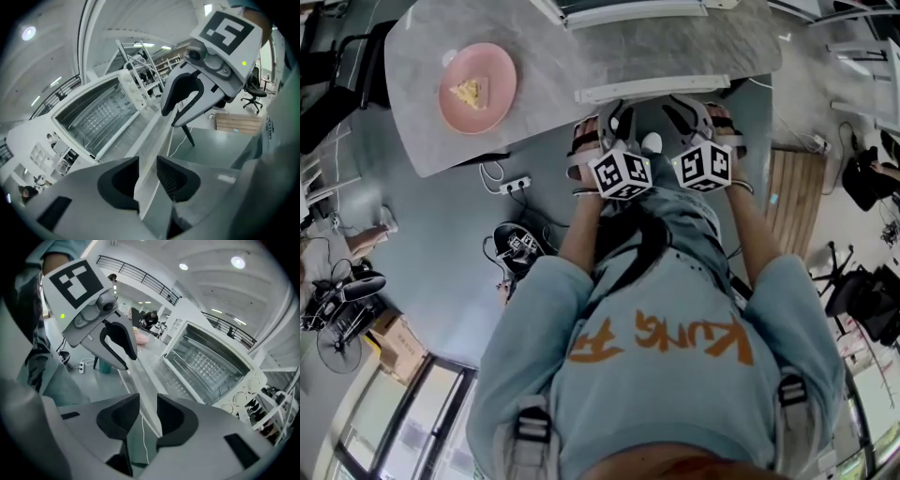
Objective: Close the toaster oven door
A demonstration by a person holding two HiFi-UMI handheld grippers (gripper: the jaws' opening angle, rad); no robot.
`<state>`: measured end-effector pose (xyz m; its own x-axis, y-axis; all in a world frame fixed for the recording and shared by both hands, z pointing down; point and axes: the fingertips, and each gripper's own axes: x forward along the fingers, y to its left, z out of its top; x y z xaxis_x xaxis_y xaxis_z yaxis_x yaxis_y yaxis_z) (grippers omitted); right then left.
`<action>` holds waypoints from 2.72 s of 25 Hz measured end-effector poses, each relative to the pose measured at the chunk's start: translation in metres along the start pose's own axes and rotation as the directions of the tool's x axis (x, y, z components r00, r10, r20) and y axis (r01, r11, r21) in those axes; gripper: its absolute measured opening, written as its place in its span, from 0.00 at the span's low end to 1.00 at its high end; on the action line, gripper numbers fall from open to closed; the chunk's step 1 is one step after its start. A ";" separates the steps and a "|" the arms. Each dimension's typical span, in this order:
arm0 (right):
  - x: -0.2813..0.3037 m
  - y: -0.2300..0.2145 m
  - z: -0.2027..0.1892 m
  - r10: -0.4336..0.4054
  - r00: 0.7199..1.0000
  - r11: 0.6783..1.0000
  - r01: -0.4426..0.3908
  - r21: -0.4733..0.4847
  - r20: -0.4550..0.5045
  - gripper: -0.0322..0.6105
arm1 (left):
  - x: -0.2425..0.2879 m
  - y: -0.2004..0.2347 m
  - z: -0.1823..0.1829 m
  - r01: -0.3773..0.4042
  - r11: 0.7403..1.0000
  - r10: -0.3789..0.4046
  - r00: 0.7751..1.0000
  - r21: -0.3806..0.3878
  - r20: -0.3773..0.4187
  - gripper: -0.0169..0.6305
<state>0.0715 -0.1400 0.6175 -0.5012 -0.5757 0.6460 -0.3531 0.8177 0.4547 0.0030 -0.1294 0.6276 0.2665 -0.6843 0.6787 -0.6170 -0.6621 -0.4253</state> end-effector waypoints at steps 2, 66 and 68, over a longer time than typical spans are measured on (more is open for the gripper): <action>0.005 0.005 -0.006 -0.021 0.999 0.997 0.019 -0.068 -0.033 0.23 | 0.005 -0.001 -0.005 -0.023 0.999 0.025 0.999 0.049 -0.027 0.20; 0.000 -0.160 0.087 -0.401 0.907 0.779 0.413 -0.471 0.131 0.20 | -0.019 0.160 0.094 -0.385 0.863 0.348 0.922 0.327 0.168 0.18; 0.003 -0.169 0.092 -0.405 0.904 0.772 0.419 -0.478 0.138 0.20 | -0.017 0.169 0.099 -0.393 0.862 0.356 0.919 0.320 0.170 0.18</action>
<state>0.0575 -0.2800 0.4862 -0.4185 -0.8518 0.3151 -0.1046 0.3898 0.9149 -0.0328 -0.2602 0.4853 0.1514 -0.9163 0.3707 -0.3997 -0.3997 -0.8249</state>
